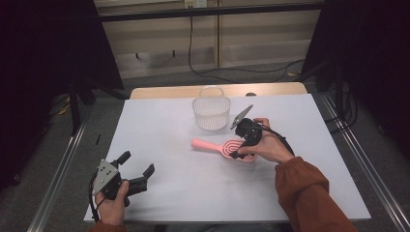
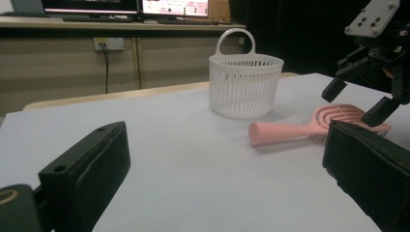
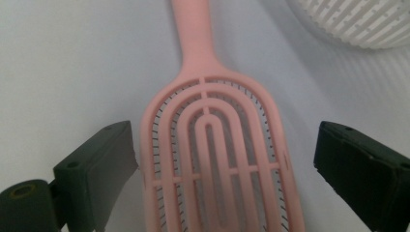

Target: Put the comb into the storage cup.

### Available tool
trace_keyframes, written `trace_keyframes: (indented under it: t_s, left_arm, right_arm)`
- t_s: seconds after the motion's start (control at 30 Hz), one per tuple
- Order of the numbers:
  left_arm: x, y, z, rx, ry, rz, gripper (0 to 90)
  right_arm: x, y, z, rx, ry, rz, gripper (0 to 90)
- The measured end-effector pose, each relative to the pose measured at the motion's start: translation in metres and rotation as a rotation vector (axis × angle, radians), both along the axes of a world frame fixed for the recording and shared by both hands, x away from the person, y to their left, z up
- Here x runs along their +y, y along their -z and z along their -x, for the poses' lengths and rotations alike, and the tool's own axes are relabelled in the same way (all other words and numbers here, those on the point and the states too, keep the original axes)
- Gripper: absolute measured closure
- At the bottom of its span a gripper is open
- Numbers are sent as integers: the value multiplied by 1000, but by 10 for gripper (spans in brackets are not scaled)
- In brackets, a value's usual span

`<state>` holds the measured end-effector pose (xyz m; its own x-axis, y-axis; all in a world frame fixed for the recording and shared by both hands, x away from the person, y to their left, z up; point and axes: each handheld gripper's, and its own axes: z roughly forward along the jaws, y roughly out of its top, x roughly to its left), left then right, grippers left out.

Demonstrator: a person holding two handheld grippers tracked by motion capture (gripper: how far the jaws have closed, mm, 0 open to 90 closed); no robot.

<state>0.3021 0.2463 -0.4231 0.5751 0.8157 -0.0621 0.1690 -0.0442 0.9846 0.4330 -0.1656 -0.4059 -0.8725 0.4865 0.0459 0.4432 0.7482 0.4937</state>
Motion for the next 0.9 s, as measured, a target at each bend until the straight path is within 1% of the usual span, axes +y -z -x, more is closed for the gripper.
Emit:
trace_keyframes:
  t_s: [0.1,0.17,0.27,0.3,0.33,0.4,0.47,0.67,0.7,0.73,0.77,0.8,0.83,0.87,0.9]
  left_arm:
    - [0,0,0,-2,-3,-5,32]
    - [1,-1,0,-5,-3,-11,32]
    - [1,-1,0,-6,-2,-11,32]
    - [1,-1,0,-6,-2,-11,32]
    - [1,-1,0,-5,-2,-11,32]
    - [1,-1,0,-6,-1,-12,32]
    - [0,-1,0,-6,-3,-10,32]
    - [0,0,0,-5,-1,-13,32]
    - [0,-1,0,-5,-1,-13,32]
    - [0,-1,0,-6,-2,-11,32]
    - [1,-1,0,-6,-2,-13,32]
    - [1,-1,0,-6,-3,-11,32]
    - [1,-1,0,-6,-5,-8,32]
    - [1,-1,0,-6,-6,-11,32]
    - [1,-1,0,-6,-5,-11,32]
  right_arm:
    - [5,1,-2,-3,-19,37,67]
    - [6,2,-3,1,-22,44,64]
    - [11,6,-4,4,-42,74,65]
    - [12,7,-3,10,-41,78,68]
    - [12,8,-4,10,-55,83,71]
    - [14,9,-4,17,-50,89,75]
    - [15,10,-4,10,-58,92,83]
    - [18,13,-4,25,-76,116,103]
    - [19,14,-4,30,-72,115,114]
    - [20,15,-4,32,-77,127,124]
    - [20,15,-5,29,-84,125,134]
    - [21,15,-5,37,-85,130,154]
    - [21,15,-5,37,-85,130,154]
    - [22,16,-6,41,-101,141,176]
    - [23,15,-6,40,-100,143,180]
